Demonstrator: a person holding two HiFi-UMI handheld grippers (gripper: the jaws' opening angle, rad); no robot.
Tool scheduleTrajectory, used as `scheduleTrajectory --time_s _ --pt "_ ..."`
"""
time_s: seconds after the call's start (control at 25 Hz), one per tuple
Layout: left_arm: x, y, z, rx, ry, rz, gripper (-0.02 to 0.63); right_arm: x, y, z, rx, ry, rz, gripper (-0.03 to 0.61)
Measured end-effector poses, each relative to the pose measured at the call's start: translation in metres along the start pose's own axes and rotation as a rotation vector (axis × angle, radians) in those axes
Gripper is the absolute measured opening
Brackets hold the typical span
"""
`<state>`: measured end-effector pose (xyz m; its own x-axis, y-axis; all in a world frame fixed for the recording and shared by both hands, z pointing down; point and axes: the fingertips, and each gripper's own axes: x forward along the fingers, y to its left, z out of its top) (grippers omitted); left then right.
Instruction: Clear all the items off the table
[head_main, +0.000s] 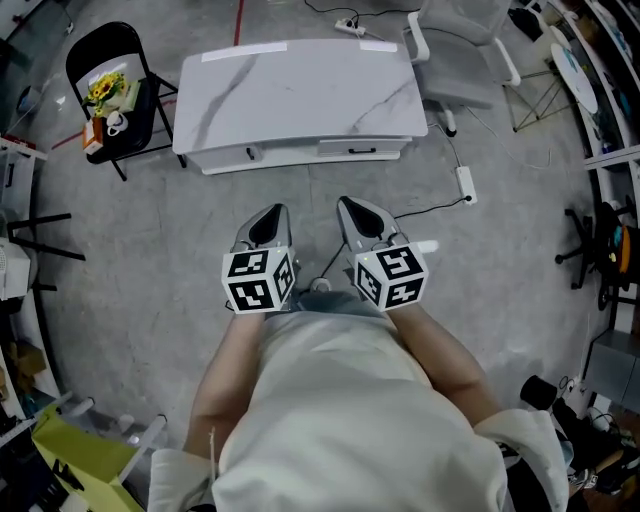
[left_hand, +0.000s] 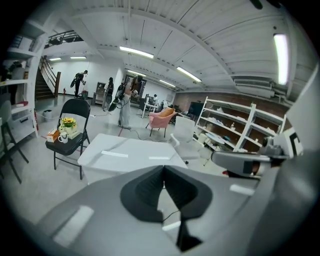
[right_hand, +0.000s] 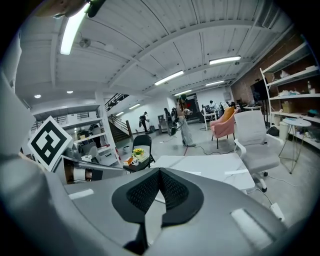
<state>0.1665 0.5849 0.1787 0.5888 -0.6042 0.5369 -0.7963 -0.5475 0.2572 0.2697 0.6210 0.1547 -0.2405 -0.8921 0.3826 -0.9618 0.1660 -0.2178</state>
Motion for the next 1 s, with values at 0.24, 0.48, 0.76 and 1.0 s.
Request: scheduleTrajectory --time_s 0.24,0.48,0.76,1.0 --pt "-0.013 -0.017 -0.016 0.010 0.012 -0.004 0.008 -0.021 0.000 -0.015 0.002 0.005 0.002 -0.002" --pt "-0.026 -0.022 -0.024 0.020 0.011 -0.002 0.008 -0.035 0.005 -0.021 0.006 -0.003 0.009 -0.002" --pt "-0.037 -0.028 -0.030 0.025 -0.002 -0.007 0.008 -0.044 0.014 -0.022 -0.011 -0.015 0.019 -0.002" --pt "-0.046 -0.031 -0.036 0.025 -0.007 -0.009 0.008 -0.051 0.022 -0.024 -0.021 -0.023 0.024 -0.002"
